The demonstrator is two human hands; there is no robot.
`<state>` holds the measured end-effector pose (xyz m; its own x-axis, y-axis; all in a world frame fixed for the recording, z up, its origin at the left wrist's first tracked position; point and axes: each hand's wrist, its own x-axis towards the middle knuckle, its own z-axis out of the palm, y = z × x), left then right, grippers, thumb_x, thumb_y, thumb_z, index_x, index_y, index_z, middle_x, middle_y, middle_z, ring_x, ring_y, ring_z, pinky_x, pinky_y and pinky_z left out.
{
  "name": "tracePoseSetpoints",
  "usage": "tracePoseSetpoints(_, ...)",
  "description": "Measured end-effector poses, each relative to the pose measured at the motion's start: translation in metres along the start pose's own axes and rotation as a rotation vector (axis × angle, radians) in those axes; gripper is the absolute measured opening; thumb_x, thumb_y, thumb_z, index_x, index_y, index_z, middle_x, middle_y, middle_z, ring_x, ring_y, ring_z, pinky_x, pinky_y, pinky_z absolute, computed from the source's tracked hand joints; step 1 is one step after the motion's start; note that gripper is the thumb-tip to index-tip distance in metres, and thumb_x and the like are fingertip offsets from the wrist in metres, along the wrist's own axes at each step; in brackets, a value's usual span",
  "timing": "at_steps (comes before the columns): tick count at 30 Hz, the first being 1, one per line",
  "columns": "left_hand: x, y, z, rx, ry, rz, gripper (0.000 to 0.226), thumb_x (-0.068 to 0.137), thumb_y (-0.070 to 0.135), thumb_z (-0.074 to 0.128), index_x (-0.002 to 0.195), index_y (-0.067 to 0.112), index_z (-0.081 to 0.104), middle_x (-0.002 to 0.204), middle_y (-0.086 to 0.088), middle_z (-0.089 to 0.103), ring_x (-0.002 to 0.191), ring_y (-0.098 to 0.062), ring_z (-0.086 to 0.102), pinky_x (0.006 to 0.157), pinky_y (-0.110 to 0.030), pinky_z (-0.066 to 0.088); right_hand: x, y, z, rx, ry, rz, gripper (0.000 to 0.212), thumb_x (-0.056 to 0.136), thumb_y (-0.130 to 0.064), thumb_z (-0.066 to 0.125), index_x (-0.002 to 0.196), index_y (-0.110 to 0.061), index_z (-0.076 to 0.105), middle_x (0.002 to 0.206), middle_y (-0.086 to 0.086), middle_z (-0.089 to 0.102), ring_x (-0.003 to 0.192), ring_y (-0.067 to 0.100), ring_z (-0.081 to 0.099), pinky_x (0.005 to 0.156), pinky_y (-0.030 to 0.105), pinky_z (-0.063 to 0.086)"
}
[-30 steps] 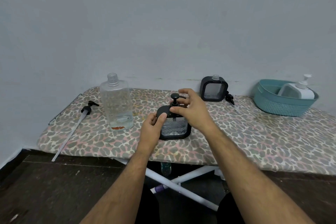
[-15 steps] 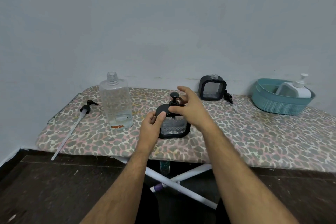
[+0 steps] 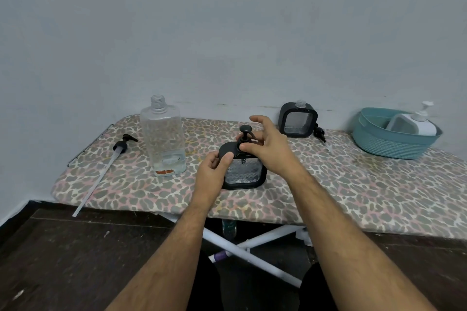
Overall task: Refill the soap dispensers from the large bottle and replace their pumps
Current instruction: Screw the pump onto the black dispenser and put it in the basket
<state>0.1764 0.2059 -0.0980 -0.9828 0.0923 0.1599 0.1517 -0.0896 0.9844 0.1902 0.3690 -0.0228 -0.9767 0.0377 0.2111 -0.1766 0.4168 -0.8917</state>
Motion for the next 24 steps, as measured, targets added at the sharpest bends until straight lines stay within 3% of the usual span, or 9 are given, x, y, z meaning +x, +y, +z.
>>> tracePoseSetpoints(2,-0.001,0.001,0.0,0.004,0.002,-0.003,0.052,0.073,0.064,0.066,0.103,0.022,0.068,0.095,-0.007,0.074,0.094,-0.035,0.068,0.088,-0.056,0.054,-0.004,0.002,0.011,-0.049,0.129,0.015,0.065,0.082,-0.027,0.077,0.135,-0.034,0.04,0.104,-0.015,0.075,0.124,0.019,0.052,0.11,0.042,0.03)
tracePoseSetpoints(4,-0.003,0.003,0.001,0.013,0.005,0.002,0.054,0.072,0.065,0.065,0.104,0.021,0.067,0.095,-0.012,0.072,0.094,-0.039,0.067,0.086,-0.059,0.053,-0.011,0.001,0.022,-0.161,0.289,-0.012,0.056,0.083,-0.035,0.075,0.129,-0.033,0.043,0.106,-0.015,0.073,0.113,-0.005,0.047,0.095,0.031,0.022)
tracePoseSetpoints(7,-0.004,0.006,0.001,0.023,0.007,0.006,0.058,0.072,0.067,0.065,0.104,0.019,0.066,0.097,-0.014,0.071,0.095,-0.041,0.065,0.085,-0.059,0.052,-0.016,0.001,0.034,-0.234,0.392,-0.039,0.044,0.086,-0.036,0.071,0.12,-0.032,0.043,0.111,-0.012,0.072,0.097,-0.034,0.028,0.088,0.032,0.02)
tracePoseSetpoints(10,-0.004,0.006,0.002,0.032,0.011,0.0,0.059,0.071,0.067,0.064,0.104,0.019,0.066,0.097,-0.012,0.071,0.095,-0.039,0.066,0.085,-0.057,0.053,-0.015,-0.001,0.036,-0.234,0.407,-0.007,0.041,0.088,-0.033,0.071,0.115,-0.032,0.04,0.114,-0.011,0.071,0.093,-0.037,0.023,0.091,0.034,0.022)
tracePoseSetpoints(15,-0.004,0.004,0.001,0.032,-0.004,-0.011,0.056,0.072,0.068,0.064,0.103,0.021,0.066,0.097,-0.015,0.07,0.093,-0.039,0.066,0.085,-0.055,0.052,-0.015,-0.005,0.038,-0.286,0.414,-0.004,0.043,0.087,-0.035,0.071,0.118,-0.03,0.041,0.116,-0.01,0.071,0.083,-0.016,0.041,0.093,0.034,0.023)
tracePoseSetpoints(17,-0.003,0.005,0.0,0.039,-0.015,-0.024,0.056,0.072,0.068,0.064,0.104,0.022,0.067,0.093,-0.005,0.073,0.088,-0.028,0.069,0.082,-0.048,0.055,-0.015,-0.007,0.033,-0.277,0.344,-0.01,0.05,0.086,-0.035,0.072,0.126,-0.029,0.041,0.119,-0.008,0.07,0.093,-0.004,0.052,0.093,0.033,0.023)
tracePoseSetpoints(19,-0.003,0.005,-0.001,0.034,-0.02,-0.031,0.057,0.071,0.067,0.065,0.105,0.021,0.067,0.089,0.002,0.074,0.084,-0.019,0.07,0.078,-0.042,0.056,-0.015,-0.009,0.021,-0.125,0.217,0.009,0.061,0.085,-0.03,0.075,0.135,-0.029,0.04,0.123,-0.004,0.068,0.103,0.01,0.061,0.101,0.038,0.037)
tracePoseSetpoints(22,-0.004,0.007,0.0,0.033,-0.022,-0.036,0.06,0.072,0.067,0.066,0.111,0.022,0.066,0.095,0.004,0.075,0.09,-0.016,0.072,0.073,-0.03,0.056,-0.016,-0.008,-0.001,0.072,0.106,0.011,0.071,0.082,-0.023,0.079,0.14,-0.027,0.039,0.121,-0.005,0.064,0.086,0.01,0.058,0.09,0.037,0.053)
tracePoseSetpoints(24,-0.004,0.008,0.0,0.046,-0.032,-0.028,0.059,0.077,0.065,0.063,0.119,0.023,0.065,0.102,0.004,0.074,0.096,-0.017,0.071,0.073,-0.025,0.056,-0.017,0.0,-0.015,0.109,0.081,0.035,0.074,0.08,-0.021,0.081,0.141,-0.026,0.041,0.127,-0.003,0.059,0.095,0.01,0.059,0.086,0.031,0.053)
